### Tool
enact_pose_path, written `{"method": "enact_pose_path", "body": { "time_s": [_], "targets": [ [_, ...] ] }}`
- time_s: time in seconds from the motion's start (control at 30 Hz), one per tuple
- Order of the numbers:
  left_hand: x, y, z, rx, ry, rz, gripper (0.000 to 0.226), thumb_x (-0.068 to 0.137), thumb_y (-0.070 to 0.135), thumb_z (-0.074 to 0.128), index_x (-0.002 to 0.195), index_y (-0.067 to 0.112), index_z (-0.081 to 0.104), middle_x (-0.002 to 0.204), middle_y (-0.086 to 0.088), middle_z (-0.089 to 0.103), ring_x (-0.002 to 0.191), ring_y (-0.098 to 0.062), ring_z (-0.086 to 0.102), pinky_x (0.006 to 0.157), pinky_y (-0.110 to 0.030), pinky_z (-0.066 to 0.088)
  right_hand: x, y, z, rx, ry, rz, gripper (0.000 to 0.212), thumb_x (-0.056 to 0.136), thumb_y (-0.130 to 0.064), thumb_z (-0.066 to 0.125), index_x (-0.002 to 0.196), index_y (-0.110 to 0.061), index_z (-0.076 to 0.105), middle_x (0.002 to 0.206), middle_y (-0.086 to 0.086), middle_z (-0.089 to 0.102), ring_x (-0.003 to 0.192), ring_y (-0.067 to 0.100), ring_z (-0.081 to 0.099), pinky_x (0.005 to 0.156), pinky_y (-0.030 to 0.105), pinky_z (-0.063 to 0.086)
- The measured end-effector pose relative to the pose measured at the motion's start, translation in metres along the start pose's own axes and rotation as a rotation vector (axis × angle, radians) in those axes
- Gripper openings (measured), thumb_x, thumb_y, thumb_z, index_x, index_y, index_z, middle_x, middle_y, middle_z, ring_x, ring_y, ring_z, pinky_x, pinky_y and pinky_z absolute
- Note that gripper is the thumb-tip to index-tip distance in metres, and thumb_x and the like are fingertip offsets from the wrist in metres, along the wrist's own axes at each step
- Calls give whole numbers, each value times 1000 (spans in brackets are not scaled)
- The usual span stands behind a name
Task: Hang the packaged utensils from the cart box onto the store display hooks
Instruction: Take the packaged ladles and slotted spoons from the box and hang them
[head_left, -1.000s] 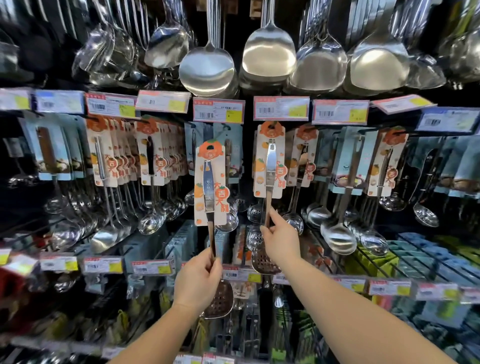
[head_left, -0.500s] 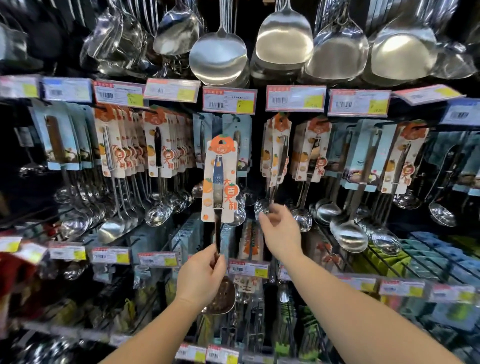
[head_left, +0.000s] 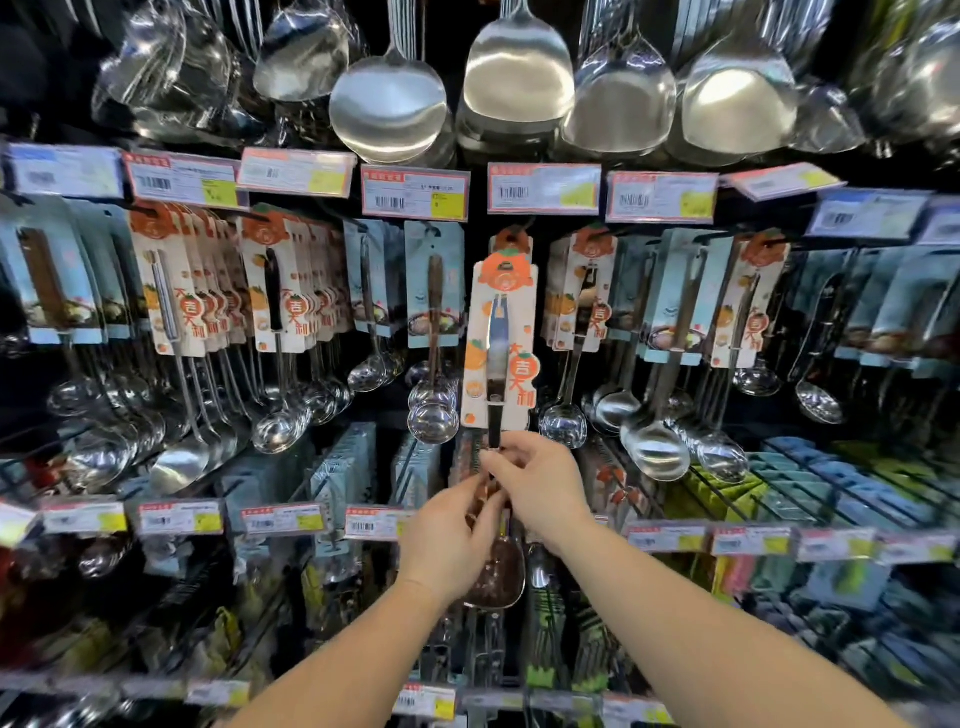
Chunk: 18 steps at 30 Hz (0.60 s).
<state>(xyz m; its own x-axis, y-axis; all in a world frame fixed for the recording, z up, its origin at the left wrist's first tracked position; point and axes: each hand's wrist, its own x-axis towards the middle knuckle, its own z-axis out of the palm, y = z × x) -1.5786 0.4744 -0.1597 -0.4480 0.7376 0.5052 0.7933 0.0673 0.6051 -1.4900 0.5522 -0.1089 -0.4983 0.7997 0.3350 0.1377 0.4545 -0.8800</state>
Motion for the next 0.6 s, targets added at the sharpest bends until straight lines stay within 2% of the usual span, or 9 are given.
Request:
{"method": "enact_pose_path", "body": {
  "time_s": [0.13, 0.2, 0.3, 0.4, 0.5, 0.53, 0.6],
  "targets": [
    [7, -8, -12, 13, 73, -92, 38, 97, 37, 39, 131, 26, 52, 127, 6, 60, 114, -14, 55, 90, -28, 43, 2, 2, -14, 28, 31, 36, 12, 89, -25, 66, 84, -34, 61, 82, -5, 69, 86, 20, 68, 83, 48, 56],
    [16, -17, -15, 87, 117, -127, 42, 97, 37, 40, 136, 23, 46, 136, 5, 53, 124, -15, 48, 101, -33, 39, 2, -2, -21, 36, 38, 17, 5, 90, -25, 65, 93, -27, 64, 82, -6, 67, 85, 22, 68, 80, 47, 57],
    [28, -25, -15, 197, 146, -127, 49, 95, 40, 41, 139, 22, 40, 142, 2, 45, 132, -18, 36, 111, -38, 30, 6, -14, -25, 64, 38, 10, 18, 91, -24, 64, 108, -16, 65, 86, -3, 68, 83, 25, 69, 77, 46, 59],
    [36, -24, -16, 319, 126, -130, 54, 94, 47, 38, 142, 23, 35, 148, 1, 37, 139, -19, 26, 117, -41, 21, 16, -22, -25, 55, 50, -12, 5, 91, -24, 64, 95, -26, 64, 80, -5, 69, 81, 28, 69, 76, 49, 58],
    [42, -18, -18, 390, 88, -123, 56, 95, 49, 36, 144, 25, 29, 151, 0, 31, 142, -22, 19, 119, -43, 14, 23, -25, -24, 73, 41, -3, 9, 92, -21, 62, 91, -30, 65, 76, -7, 68, 75, 14, 68, 77, 48, 59],
    [44, -16, -18, 405, 80, -109, 56, 95, 49, 35, 145, 24, 29, 152, 0, 31, 142, -22, 19, 118, -43, 14, 24, -25, -23, 77, 36, 5, 13, 92, -20, 62, 87, -32, 65, 75, -7, 69, 75, 14, 68, 77, 48, 59],
    [45, -14, -19, 431, 78, -72, 55, 95, 48, 36, 144, 23, 31, 151, -1, 32, 141, -22, 21, 118, -44, 15, 27, -22, -22, 63, 35, 11, 15, 92, -21, 61, 84, -33, 65, 76, -3, 71, 80, 25, 70, 77, 51, 58]
  ]
}}
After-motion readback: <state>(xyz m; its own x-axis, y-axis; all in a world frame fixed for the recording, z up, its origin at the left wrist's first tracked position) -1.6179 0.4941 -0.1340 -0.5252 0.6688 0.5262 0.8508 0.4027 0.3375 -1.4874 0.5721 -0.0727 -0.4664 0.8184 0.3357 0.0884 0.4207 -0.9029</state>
